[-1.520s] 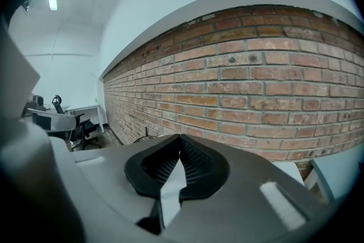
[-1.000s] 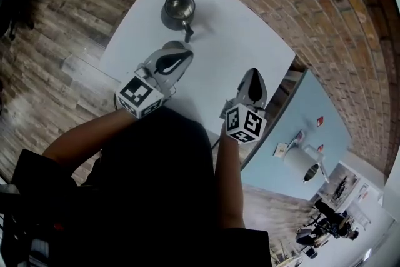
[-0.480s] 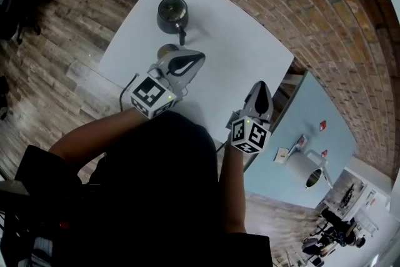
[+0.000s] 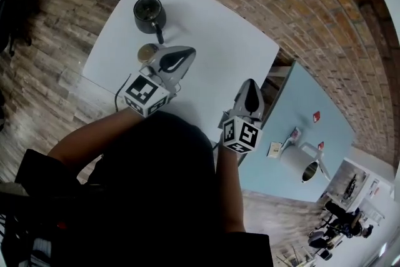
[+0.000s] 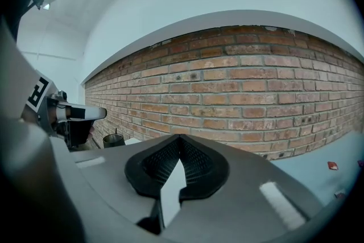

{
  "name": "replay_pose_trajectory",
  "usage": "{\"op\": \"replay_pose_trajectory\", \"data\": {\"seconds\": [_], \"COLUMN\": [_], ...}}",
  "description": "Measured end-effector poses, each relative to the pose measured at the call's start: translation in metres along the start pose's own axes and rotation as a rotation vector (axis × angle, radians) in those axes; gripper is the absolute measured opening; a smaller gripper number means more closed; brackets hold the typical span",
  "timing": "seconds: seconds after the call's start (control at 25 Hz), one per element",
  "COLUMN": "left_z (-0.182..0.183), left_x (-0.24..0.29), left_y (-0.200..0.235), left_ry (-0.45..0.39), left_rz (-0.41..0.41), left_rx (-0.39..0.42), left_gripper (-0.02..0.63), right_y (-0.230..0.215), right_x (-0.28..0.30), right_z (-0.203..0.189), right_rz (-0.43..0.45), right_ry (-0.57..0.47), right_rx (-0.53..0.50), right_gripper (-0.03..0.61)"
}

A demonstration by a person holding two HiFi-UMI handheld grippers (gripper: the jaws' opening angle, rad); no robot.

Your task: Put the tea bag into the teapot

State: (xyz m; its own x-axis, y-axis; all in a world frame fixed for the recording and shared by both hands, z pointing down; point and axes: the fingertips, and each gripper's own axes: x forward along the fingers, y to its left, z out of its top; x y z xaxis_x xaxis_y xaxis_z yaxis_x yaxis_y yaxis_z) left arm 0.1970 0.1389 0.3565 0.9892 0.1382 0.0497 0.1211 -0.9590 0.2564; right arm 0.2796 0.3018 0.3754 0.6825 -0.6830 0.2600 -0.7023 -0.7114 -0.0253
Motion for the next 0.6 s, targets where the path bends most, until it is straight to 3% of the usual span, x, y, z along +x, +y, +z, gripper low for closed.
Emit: {"op": "replay_pose_trajectory", "data": {"seconds": [0.6], "left_z": [-0.017], "left_x": [0.024], "left_y": [-0.028], "left_ry": [0.028], "left_rz": [-0.009], "left_rx": [0.007], "left_gripper": [0.0], "right_y": [-0.034], "right_x": [-0.01], "right_z": [-0.014], "right_rz": [-0.032], "right_ry": [0.026], "right_rx": [-0.006], "right_gripper": [0.0]}}
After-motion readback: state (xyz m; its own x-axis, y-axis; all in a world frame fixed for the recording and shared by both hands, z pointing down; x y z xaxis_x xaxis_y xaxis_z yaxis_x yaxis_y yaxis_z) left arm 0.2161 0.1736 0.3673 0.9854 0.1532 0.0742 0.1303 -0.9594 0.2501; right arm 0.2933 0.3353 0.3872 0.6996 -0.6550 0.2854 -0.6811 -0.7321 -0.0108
